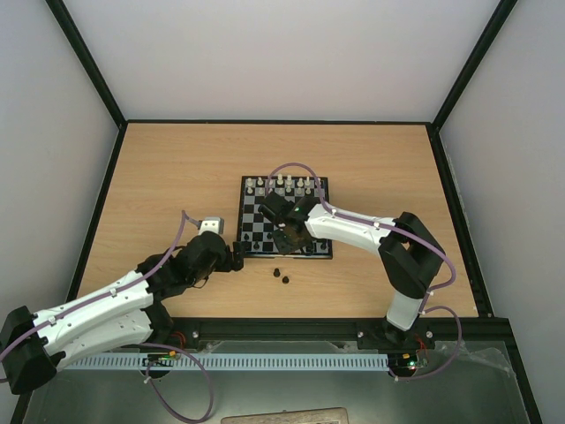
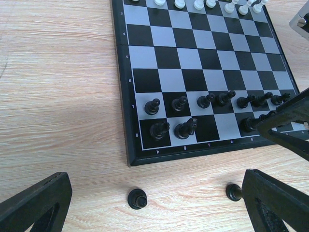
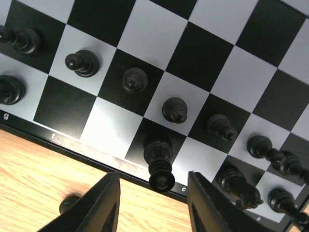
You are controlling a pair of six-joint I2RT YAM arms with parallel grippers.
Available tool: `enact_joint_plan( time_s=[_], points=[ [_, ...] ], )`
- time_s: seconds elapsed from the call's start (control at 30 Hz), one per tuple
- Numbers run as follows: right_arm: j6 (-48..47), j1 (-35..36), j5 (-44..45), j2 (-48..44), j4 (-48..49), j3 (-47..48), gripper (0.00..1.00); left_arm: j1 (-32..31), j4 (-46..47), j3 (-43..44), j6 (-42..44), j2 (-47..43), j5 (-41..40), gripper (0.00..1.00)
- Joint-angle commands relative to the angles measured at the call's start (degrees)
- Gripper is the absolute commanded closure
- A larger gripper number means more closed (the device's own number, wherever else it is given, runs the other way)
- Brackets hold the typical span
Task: Set up the chess pieces on the board
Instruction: Place the chess piece on the chessboard, then pick up the chess piece at the center of the board.
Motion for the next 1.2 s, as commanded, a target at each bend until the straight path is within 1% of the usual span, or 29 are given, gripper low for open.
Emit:
enact_joint_plan(
  time_s=[0.0,0.1,0.17,0.3,0.43,0.53,0.7,0.97,1.17],
  points=[
    [-0.36,-0.10,0.04,-2.29,-2.14,1.62,0.56,0.55,0.23,1.71,0.64,0.81,-0.39,0.01],
    [0.12,0.01,-0.72,-5.16,-2.23,0.51,0.46,0.56,-0.08,2.27,0.69,1.26,-0.44,0.01],
    [0.35,0.03,-1.79,-7.33,-1.81,-0.98,0.43,0.67,-0.22,2.64,0.72,1.55,-0.63,0.01],
    [1.22,1.25,-4.00,-11.85,-0.37,-4.73,0.41,1.11,-1.28,3.72,0.71,1.80,-1.19,0.01],
    [2.73,3.98,-4.72,-13.87,0.39,-7.46,0.40,1.25,-1.28,4.21,0.89,-0.93,-1.66,0.01],
    [3.45,6.30,-5.11,-13.96,1.36,-8.63,0.40,1.22,-1.37,5.18,1.65,-3.40,-1.77,0.01],
    [3.29,8.04,-5.46,-12.23,2.80,-9.09,0.41,1.21,-0.72,6.39,3.28,-9.38,-0.62,0.01],
    [2.57,9.11,-5.95,-7.50,3.10,-7.23,0.49,1.24,0.94,4.78,5.93,-20.10,2.99,0.01],
    [2.39,9.26,-6.29,-4.83,3.36,-6.01,0.54,1.23,1.17,4.26,5.86,-22.50,4.40,0.01]
  ],
)
